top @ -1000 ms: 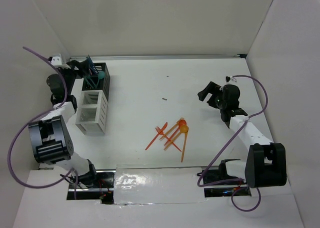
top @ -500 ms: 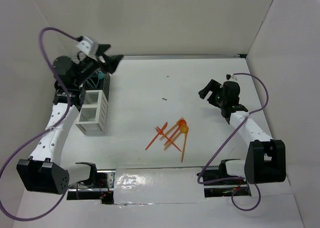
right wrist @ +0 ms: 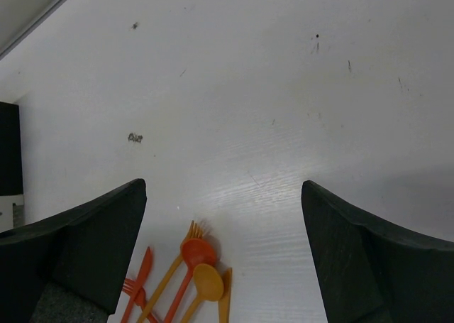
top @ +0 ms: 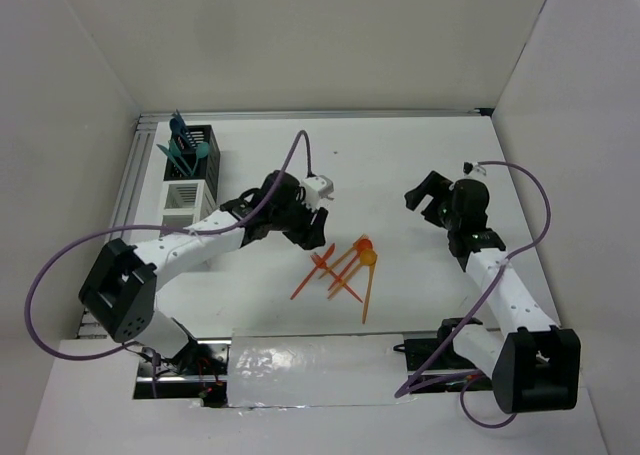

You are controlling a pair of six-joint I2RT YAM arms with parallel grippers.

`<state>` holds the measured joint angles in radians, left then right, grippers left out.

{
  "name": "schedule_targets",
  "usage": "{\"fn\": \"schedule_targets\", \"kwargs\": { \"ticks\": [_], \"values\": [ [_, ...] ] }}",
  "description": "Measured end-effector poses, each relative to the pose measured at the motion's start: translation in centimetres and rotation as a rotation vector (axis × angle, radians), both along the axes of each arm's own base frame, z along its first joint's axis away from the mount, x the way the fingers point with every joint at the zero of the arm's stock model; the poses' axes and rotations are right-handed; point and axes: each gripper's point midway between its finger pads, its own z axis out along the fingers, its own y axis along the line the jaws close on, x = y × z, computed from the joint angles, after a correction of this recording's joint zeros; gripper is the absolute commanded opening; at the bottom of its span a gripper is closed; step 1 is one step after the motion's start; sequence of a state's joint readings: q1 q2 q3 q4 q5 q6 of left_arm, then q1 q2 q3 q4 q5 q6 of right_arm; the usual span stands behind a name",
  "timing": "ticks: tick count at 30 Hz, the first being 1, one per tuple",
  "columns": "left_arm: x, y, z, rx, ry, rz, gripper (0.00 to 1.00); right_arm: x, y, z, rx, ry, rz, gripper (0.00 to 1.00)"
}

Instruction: Sort the eating utensils into containers

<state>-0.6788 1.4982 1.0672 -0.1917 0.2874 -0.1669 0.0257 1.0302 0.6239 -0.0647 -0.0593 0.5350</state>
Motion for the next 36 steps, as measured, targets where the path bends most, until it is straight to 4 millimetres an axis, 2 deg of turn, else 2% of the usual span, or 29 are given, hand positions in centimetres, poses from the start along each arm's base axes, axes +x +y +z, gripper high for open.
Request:
{"fn": "schedule_targets", "kwargs": {
  "ticks": [3, 7, 10, 16, 21, 24, 26, 29, 30, 31, 36],
  "values": [
    [-0.8, 1.5, -3.6, 0.103, 0.095, 0.071, 0.60, -0.5, -0.1, -0.1, -0.003, 0.001, -0.005, 0.96],
    [-1.4, 2.8, -6.3, 0.188, 0.152, 0.132, 0.59, -0.7, -0.4, 0.2, -0.009, -0.014, -0.018, 0.96],
    [-2.2, 2.1, -7.7, 0.232, 0.161, 0.111, 0.58, -0.8, -0.4, 0.3, -0.010, -0.017, -0.021, 0.96],
    [-5.1, 1.2, -12.0, 0.359, 0.234, 0.067, 0.54, -0.7, -0.4, -0.2, -0.011, -0.003, -0.021, 0.96],
    [-4.9, 0.7, -12.3, 0.371, 0.242, 0.085, 0.50, -0.7, -0.4, -0.4, -0.011, 0.003, -0.021, 0.96],
    [-4.4, 0.5, -12.4, 0.373, 0.240, 0.098, 0.42, -0.7, -0.5, -0.4, -0.012, 0.003, -0.022, 0.96],
    [-4.2, 0.4, -12.4, 0.373, 0.240, 0.106, 0.29, -0.7, -0.5, -0.4, -0.013, 0.002, -0.025, 0.96],
    [-3.9, 0.1, -12.6, 0.369, 0.241, 0.116, 0.17, -0.7, -0.6, -0.4, -0.014, 0.002, -0.027, 0.96],
    [-3.8, -0.1, -12.5, 0.366, 0.240, 0.117, 0.11, -0.7, -0.6, -0.4, -0.014, 0.003, -0.027, 0.96],
    [-3.7, -0.3, -12.5, 0.360, 0.239, 0.118, 0.00, -0.7, -0.6, -0.4, -0.014, 0.002, -0.028, 0.96],
    [-3.2, -0.7, -12.3, 0.310, 0.242, 0.151, 0.00, -0.7, -0.6, -0.4, -0.014, 0.001, -0.028, 0.96]
  ]
}}
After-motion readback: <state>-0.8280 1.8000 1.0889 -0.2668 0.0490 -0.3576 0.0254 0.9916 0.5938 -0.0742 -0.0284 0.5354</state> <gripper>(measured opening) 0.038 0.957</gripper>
